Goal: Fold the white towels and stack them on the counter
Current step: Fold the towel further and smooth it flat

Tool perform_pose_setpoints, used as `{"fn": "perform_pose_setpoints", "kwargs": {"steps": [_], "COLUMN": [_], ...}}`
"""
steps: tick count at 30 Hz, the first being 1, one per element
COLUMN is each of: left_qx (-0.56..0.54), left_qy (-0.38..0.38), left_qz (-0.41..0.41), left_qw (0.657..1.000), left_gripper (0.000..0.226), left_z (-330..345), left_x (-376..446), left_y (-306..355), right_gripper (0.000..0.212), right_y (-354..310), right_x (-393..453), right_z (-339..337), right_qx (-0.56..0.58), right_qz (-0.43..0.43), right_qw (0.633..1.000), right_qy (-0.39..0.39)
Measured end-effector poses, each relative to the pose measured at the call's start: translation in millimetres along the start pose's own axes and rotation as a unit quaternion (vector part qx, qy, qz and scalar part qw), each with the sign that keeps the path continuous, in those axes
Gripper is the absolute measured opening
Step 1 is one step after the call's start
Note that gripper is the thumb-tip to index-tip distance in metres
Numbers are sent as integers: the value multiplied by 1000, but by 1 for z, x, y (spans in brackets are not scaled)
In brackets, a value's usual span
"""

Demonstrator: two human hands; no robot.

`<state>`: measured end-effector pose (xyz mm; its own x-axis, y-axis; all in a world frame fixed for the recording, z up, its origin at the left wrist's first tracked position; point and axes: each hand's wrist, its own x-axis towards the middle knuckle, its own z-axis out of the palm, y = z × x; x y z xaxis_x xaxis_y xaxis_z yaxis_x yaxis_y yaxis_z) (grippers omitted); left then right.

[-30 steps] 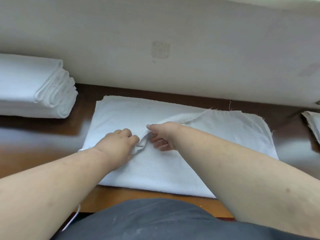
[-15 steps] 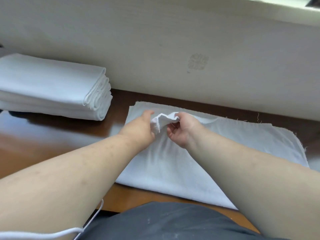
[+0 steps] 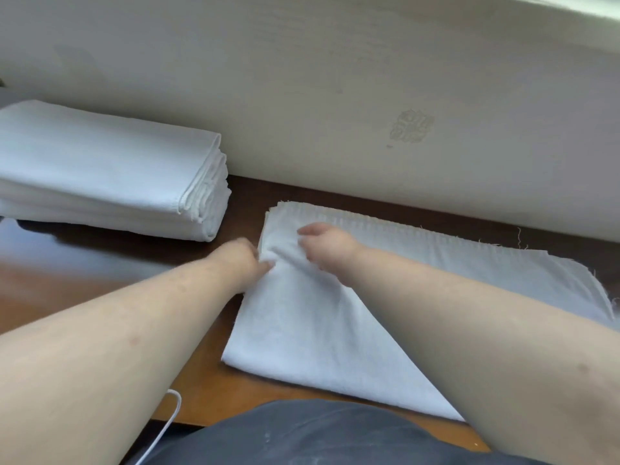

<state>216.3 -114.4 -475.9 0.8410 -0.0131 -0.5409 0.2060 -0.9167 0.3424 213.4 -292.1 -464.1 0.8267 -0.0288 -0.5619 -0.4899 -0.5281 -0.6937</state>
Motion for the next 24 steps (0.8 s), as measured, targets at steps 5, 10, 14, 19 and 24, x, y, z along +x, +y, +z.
{"fn": "perform_pose_setpoints", "kwargs": {"steps": [5, 10, 14, 19, 24], "left_qx": [0, -70, 11, -8, 130], "left_qy": [-27, -55, -11, -29, -62], "left_qz": [-21, -38, -62, -58, -26], "left_qw": [999, 995, 998, 998, 989], "left_gripper": [42, 32, 26, 33, 56], "left_z": [22, 32, 37, 41, 45], "left_x": [-22, -39, -43, -45, -46], "left_y": [-21, -33, -49, -51, -39], "right_gripper": [52, 69, 73, 72, 69], "right_y": [12, 18, 20, 42, 109], "right_x": [3, 5, 3, -24, -62], "right_z": [20, 26, 23, -1, -55], "right_qx": [-247, -482, -456, -368, -381], "right_qz": [-98, -127, -131, -134, -49], "right_qw": [962, 857, 872, 919, 923], "right_qy": [-63, -131, -122, -45, 9]}}
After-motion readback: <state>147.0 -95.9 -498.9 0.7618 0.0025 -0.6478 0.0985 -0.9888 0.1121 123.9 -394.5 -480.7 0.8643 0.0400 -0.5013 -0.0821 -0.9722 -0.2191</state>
